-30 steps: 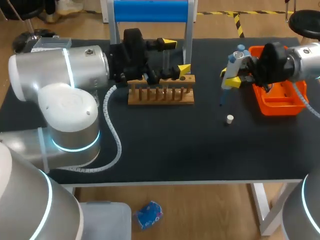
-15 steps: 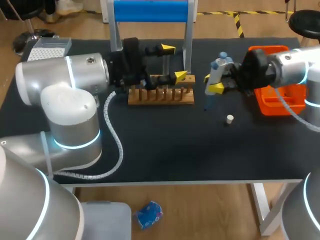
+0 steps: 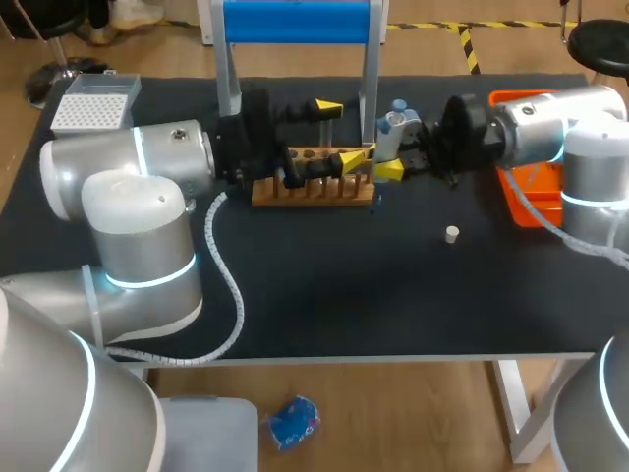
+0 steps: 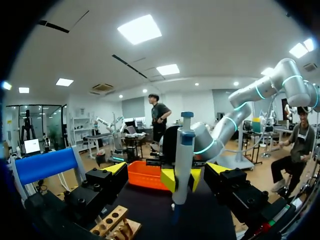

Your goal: Invert the test tube, pick up the pipette, mount the tip to pipette, aspirate from beaker and dispense into the tube, eject the tip, return the pipette, and cap with the stopper.

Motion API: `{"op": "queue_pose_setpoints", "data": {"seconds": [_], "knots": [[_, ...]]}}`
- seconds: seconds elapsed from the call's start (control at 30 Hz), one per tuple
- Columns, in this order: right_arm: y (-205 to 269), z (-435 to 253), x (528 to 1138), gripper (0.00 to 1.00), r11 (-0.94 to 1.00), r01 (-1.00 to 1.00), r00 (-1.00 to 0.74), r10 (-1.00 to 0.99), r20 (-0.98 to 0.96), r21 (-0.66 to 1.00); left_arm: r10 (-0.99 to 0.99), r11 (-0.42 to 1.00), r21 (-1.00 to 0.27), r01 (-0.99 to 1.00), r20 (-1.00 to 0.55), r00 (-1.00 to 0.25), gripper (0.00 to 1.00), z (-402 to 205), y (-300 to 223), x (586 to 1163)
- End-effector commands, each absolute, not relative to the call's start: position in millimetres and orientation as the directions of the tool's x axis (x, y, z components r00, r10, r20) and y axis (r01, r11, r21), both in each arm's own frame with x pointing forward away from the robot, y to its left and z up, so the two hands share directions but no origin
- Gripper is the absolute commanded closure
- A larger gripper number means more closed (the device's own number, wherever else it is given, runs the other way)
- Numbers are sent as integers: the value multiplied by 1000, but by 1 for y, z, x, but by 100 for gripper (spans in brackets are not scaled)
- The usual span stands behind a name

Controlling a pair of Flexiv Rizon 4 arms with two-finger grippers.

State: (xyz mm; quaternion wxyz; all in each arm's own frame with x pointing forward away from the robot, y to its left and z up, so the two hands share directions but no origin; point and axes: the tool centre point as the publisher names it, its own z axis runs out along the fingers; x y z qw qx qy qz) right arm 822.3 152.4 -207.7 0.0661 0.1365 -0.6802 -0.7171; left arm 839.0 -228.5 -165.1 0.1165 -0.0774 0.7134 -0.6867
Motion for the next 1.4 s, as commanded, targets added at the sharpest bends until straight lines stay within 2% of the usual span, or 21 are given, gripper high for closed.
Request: {"op": "queue_pose_setpoints", "data": {"seconds": [0.03,0.8,0.87,1.0,1.1,1.17,1.2,1.23,1.27,1.4], "knots": [[169,-212,829,100,-59,-91,-949,-297,-104,994,-270,46,-998,50,-60,-961,0,-170,-226,839],[204,-221,839,100,-48,-81,-942,-324,-92,996,-287,47,-998,43,-55,-956,0,-179,-227,843],[206,-221,839,100,-53,-79,-941,-324,-92,995,-289,46,-998,45,-56,-956,2,-180,-228,843],[209,-222,839,100,-58,-75,-941,-327,-90,996,-291,44,-998,46,-57,-955,16,-179,-228,844],[210,-223,839,100,-58,-71,-941,-327,-86,996,-291,44,-998,45,-56,-955,17,-180,-229,845],[210,-223,839,100,-59,-68,-941,-327,-84,996,-290,44,-998,45,-56,-955,22,-180,-229,845],[210,-223,839,100,-59,-68,-942,-327,-83,996,-290,44,-998,44,-55,-955,27,-180,-229,845],[210,-223,839,100,-59,-67,-942,-326,-83,996,-290,44,-998,44,-55,-955,41,-180,-229,845],[210,-224,839,100,-59,-67,-942,-325,-82,996,-291,44,-998,43,-54,-955,51,-181,-229,845],[209,-224,840,100,-59,-66,-943,-323,-82,996,-293,45,-998,42,-53,-955,53,-182,-229,845]]}}
